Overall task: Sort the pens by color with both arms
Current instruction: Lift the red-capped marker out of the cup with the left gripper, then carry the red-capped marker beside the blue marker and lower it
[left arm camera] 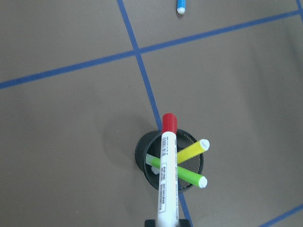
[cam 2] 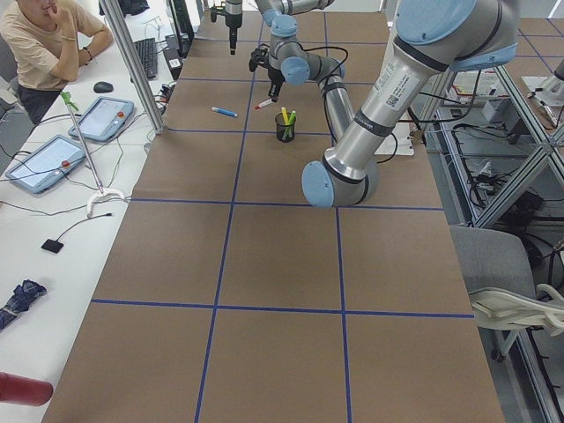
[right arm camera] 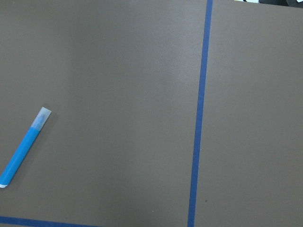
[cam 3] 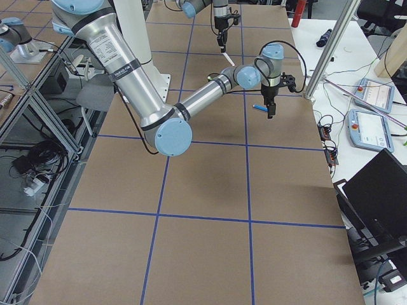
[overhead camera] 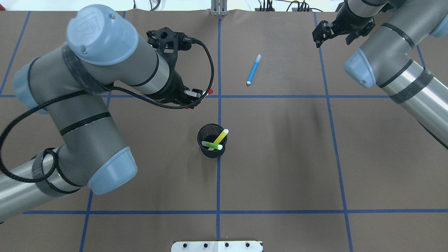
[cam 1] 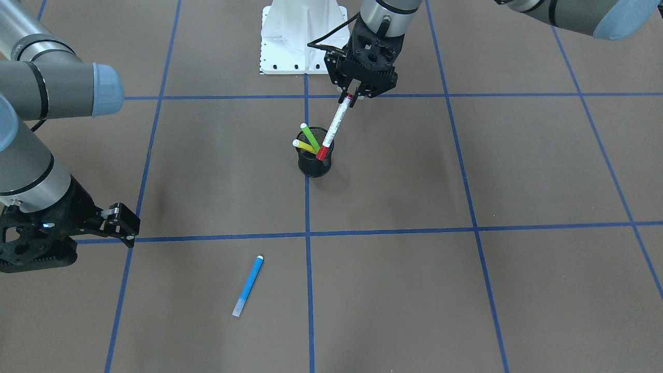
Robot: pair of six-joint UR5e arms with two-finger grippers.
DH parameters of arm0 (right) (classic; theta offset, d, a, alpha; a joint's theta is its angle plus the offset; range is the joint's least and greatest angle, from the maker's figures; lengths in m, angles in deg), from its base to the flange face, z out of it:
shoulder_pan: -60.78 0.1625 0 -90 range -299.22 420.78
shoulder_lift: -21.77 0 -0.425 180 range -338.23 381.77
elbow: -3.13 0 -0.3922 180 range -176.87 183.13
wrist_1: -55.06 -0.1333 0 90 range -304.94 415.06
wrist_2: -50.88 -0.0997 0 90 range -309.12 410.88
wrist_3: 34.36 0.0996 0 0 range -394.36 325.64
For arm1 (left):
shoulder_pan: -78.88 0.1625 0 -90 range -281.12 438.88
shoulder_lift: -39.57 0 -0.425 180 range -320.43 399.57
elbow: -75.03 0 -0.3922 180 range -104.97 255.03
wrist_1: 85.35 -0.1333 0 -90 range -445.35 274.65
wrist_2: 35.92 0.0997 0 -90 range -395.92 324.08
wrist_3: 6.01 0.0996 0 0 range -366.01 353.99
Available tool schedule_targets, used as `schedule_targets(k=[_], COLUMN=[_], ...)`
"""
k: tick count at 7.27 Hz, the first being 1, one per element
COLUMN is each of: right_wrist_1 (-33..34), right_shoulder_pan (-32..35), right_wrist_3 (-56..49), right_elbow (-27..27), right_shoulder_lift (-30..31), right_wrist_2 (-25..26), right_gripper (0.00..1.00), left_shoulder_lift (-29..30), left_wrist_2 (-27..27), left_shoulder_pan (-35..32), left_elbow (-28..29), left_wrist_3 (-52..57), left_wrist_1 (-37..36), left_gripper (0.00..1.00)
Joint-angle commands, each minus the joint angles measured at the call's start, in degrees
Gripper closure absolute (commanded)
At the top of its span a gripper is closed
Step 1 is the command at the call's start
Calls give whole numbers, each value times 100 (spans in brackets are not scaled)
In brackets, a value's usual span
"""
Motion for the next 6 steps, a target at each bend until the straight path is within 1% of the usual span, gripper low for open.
schedule_targets(k=[1, 2, 3, 5, 6], right_wrist_1=[29, 29, 29, 29, 29], right_shoulder_pan=[4, 4, 13, 13, 13], right_wrist_3=[-7, -7, -7, 2, 2], right_elbow=[-9, -9, -18, -44, -53], right_shoulder_lift=[-6, -6, 2, 2, 11], right_wrist_2=[-11, -63, -72, -72, -72], right_gripper=[0, 0, 0, 0, 0], left_shoulder_lift=[15, 50, 302, 1240, 1654], left_wrist_2=[724, 972, 1270, 1693, 1773], left_shoulder_pan=[5, 5, 14, 31, 31], left_elbow=[1021, 1653, 2399, 4120, 4851], left_wrist_3=[-248, -248, -257, -257, -257], left_wrist_1=[1435, 2234, 2825, 3679, 4014], left_gripper=[100, 100, 100, 100, 100])
